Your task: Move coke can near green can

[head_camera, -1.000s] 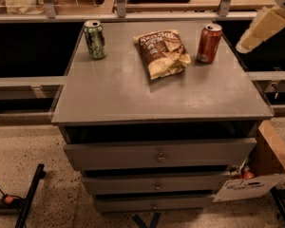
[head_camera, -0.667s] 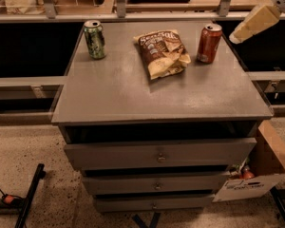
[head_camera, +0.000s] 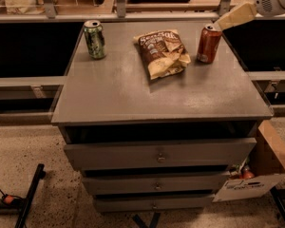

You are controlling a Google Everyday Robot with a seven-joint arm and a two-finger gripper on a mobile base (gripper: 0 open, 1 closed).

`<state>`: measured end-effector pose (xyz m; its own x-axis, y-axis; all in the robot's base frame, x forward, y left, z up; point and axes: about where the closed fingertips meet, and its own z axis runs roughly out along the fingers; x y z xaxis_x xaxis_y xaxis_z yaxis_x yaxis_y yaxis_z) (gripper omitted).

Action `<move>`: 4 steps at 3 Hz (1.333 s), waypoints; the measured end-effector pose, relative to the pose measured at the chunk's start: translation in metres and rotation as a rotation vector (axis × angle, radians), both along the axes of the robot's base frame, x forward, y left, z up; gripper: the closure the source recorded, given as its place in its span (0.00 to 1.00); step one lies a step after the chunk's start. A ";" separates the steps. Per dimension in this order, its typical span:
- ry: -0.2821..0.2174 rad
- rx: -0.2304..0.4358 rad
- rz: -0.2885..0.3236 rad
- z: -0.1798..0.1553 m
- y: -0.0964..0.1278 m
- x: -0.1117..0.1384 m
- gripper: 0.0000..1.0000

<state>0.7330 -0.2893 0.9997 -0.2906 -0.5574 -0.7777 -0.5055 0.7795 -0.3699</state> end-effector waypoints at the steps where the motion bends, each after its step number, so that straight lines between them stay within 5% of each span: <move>1: 0.005 0.110 0.020 -0.024 0.006 0.026 0.00; 3: -0.006 0.238 0.127 -0.057 0.014 0.040 0.00; 4: 0.009 0.224 0.179 -0.069 0.022 0.042 0.00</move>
Offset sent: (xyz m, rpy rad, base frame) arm 0.0474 0.0045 -0.0562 0.2966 -0.0323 0.1173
